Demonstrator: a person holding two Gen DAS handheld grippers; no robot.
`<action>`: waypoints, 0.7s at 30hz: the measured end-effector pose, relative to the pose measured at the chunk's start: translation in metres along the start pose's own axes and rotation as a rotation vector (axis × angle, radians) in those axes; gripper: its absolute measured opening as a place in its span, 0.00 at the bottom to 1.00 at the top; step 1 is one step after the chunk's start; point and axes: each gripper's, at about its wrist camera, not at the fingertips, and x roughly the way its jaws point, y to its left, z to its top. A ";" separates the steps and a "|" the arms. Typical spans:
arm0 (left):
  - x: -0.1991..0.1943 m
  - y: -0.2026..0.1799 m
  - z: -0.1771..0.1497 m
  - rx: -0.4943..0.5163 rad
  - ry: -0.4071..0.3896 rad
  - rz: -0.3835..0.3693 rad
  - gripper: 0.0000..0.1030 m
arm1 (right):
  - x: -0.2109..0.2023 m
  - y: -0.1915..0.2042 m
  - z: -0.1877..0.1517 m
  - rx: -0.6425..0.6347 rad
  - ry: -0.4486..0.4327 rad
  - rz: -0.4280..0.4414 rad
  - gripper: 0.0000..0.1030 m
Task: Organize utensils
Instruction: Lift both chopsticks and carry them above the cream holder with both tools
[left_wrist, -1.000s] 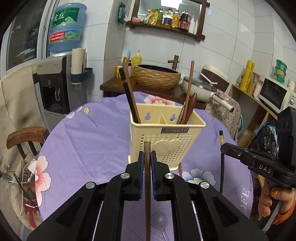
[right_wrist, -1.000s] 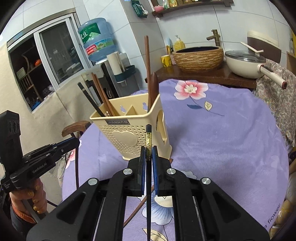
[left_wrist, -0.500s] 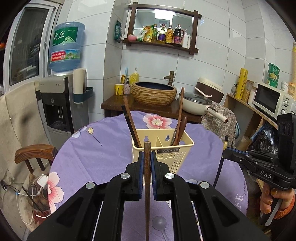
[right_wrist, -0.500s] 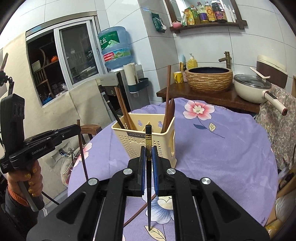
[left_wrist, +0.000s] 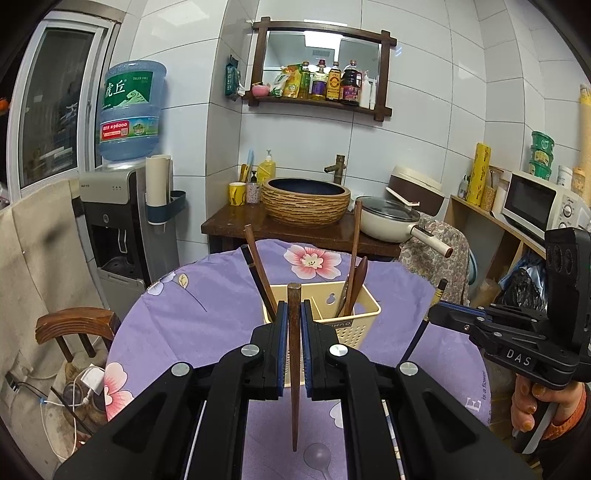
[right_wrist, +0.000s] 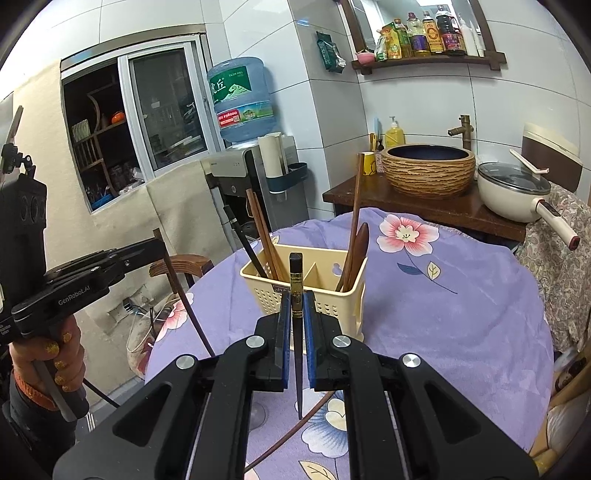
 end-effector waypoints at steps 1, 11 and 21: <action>0.000 0.000 0.001 0.000 0.000 0.000 0.07 | 0.000 0.001 0.001 0.000 0.000 0.002 0.07; -0.008 -0.004 0.032 -0.003 -0.021 -0.030 0.07 | -0.008 0.008 0.028 -0.006 -0.013 0.024 0.07; -0.030 -0.011 0.107 -0.021 -0.110 -0.031 0.07 | -0.027 0.019 0.088 -0.018 -0.086 0.016 0.07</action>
